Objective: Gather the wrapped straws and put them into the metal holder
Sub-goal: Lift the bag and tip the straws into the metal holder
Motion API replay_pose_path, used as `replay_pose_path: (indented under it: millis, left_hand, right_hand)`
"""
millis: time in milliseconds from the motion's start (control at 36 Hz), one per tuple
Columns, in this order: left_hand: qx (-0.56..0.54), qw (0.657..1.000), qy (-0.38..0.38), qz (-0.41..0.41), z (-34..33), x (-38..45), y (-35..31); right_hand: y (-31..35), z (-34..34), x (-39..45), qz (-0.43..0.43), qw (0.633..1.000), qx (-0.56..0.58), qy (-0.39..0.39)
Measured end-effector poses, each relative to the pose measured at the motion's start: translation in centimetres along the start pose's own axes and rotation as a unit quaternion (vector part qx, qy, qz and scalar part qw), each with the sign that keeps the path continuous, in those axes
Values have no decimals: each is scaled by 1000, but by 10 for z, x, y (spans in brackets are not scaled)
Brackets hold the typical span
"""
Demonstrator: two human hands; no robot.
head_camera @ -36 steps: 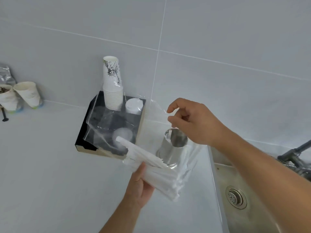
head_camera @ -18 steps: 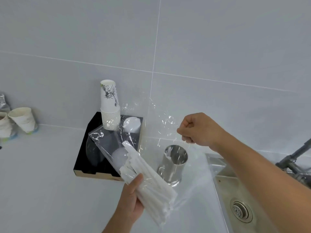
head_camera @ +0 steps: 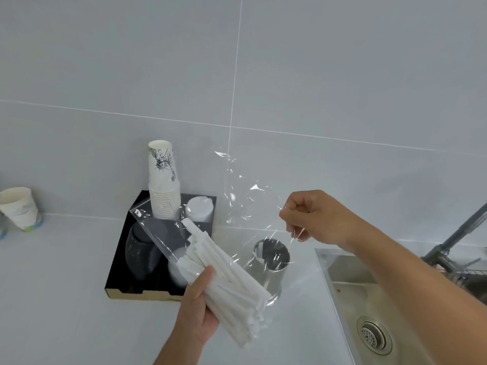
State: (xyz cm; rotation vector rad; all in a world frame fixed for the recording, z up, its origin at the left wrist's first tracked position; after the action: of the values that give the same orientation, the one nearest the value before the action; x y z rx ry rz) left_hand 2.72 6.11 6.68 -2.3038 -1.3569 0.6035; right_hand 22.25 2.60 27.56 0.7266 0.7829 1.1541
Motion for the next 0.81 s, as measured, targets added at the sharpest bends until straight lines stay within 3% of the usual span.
replay_pose_path:
  millis: [83,194,278,333,389,500,556,694,806]
  left_hand:
    - [1,1000,0,9,4,3,4]
    - [-2,1000,5,14,4,9,7]
    - [-10,1000,15,0,-4,15,6]
    - [-16,999,30,-1,-12,18,7]
    - [-15,999,43,4,-19,21,8]
    - [-31,999,34,12,-23,29,11]
    - [-46,998,39,10,-24,33,14]
    - [-73,993,93,9,-42,36,21]
    - [-92,991,93,32,-58,39,31]
  right_hand:
    - [-1,3,-2,-2,999,49,19]
    - [-1,14,-3,22,999,3,-46]
    - [4,23,-7,69,986,-72,-131]
    - [9,27,-12,117,958,-182,-189]
    - [11,29,-16,127,944,-233,-195]
    - [0,37,-19,40,978,-182,-95]
    - [-3,42,-24,33,977,-190,-93]
    - [-2,55,-39,119,953,-180,-212]
    - [-11,65,-51,143,941,-19,-305]
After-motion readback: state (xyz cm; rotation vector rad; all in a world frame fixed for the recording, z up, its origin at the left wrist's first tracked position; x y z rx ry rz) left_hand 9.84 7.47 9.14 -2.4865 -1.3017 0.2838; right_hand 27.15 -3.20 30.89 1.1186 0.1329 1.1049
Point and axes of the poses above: each hand's wrist, its own x-axis towards the middle knuckle, its own z-axis out of the back of the hand, y = z × x, the point moved 5 cm from there along x, towards the middle knuckle, and after that the axes turned 6 degrees about -z, right-handed, at the moved point
